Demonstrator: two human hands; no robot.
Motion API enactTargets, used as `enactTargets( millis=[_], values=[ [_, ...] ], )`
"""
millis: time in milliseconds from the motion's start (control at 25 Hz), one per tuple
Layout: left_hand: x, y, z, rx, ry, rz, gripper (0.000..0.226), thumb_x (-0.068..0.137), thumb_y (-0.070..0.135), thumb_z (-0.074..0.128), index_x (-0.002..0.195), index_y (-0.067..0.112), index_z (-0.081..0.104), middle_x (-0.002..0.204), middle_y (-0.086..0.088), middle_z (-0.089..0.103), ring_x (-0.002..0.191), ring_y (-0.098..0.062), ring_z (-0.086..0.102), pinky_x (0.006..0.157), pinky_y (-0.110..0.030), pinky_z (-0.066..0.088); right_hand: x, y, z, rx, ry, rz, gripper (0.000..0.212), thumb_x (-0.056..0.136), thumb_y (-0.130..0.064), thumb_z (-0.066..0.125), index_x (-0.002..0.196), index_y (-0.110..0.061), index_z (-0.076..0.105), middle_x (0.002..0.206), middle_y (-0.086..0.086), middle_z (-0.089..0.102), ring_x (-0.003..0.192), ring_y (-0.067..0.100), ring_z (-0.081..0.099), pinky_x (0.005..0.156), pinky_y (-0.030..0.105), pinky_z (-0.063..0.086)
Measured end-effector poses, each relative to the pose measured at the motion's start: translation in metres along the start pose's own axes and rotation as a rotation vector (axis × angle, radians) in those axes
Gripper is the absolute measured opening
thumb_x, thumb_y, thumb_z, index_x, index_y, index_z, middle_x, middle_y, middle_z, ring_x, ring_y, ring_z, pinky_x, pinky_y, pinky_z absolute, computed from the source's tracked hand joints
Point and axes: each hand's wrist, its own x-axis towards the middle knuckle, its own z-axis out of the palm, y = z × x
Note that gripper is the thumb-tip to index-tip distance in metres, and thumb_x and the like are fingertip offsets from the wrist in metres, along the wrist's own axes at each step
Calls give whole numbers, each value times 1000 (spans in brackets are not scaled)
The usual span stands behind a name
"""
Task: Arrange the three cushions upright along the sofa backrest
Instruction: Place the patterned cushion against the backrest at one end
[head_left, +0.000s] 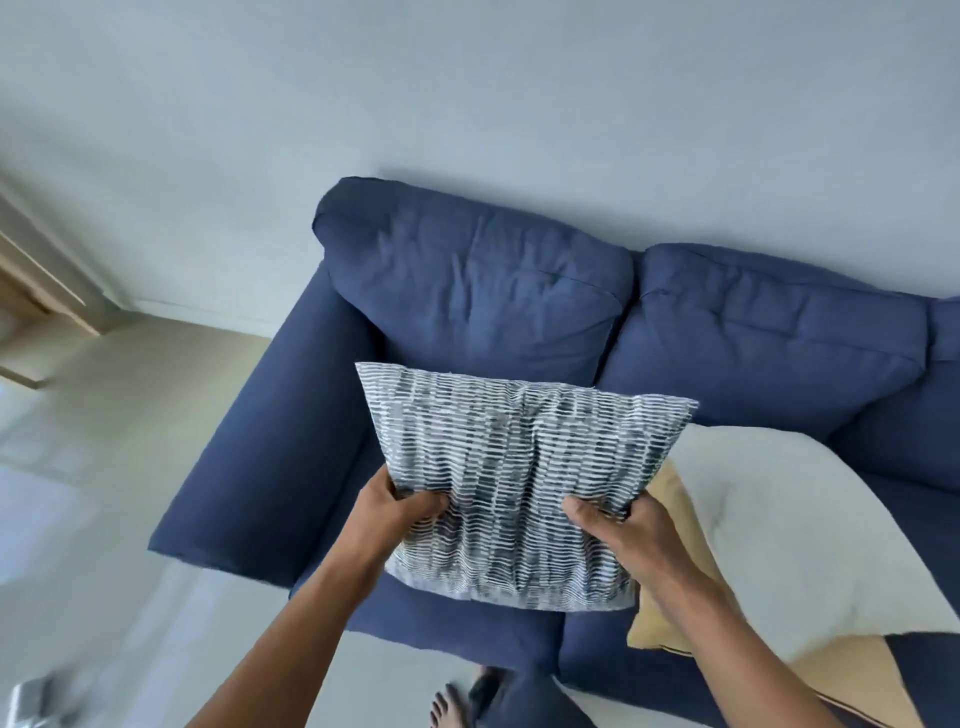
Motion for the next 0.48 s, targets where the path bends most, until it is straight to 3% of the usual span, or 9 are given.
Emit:
enactTargets(
  millis=[40,80,120,200,280,360,400,480],
  values=[
    [8,2,-4,-6,10,0,51,67,13,82,117,15,70,109,-5,83,103,-29,78,99,-51,58,8,2,9,-32,-15,18,24,79,-36,88,85,-16,77,76,-15,81,78,7,77,60,14,53],
    [15,4,-7,-7,28,-1,50,68,13,82,116,16,70,108,-5,83,102,-29,78,97,-51,59,18,6,17,-73,-20,30,34,78,-39,89,79,-9,75,72,-4,81,73,15,77,57,26,57],
    [23,6,-10,-2,39,-5,50,68,13,82,116,16,69,107,-5,83,100,-29,79,96,-51,60,28,11,26,-90,-16,36,51,73,-49,91,81,-1,75,77,10,81,76,28,77,63,44,60],
    [35,9,-15,10,75,-23,48,70,8,83,116,16,69,106,-6,83,98,-29,79,94,-52,61,46,15,40,-81,13,52,80,58,-69,90,81,6,71,84,26,76,77,44,74,64,57,57],
    [52,14,-28,28,110,-51,42,77,-1,81,114,13,69,105,-7,83,98,-31,79,95,-54,61,71,14,53,-7,50,93,74,64,-59,91,71,9,64,72,25,74,66,41,75,55,52,55],
    [71,26,-40,57,118,-76,38,80,-5,79,113,10,71,106,-8,83,99,-32,79,97,-57,59,91,4,63,50,138,112,46,82,-24,87,55,-3,57,46,-1,67,46,13,68,44,27,51],
    [83,31,-45,75,124,-80,37,80,-5,80,113,9,71,106,-9,83,99,-33,79,98,-58,59,100,-1,65,69,142,104,42,85,-15,84,53,-12,57,41,-10,61,45,6,62,46,20,47],
    [107,42,-50,80,137,-75,40,74,-2,82,111,9,72,106,-9,83,99,-33,79,98,-58,58,122,-7,67,82,123,118,32,86,-14,84,60,-17,65,47,-17,65,55,8,65,57,24,51]
  ],
)
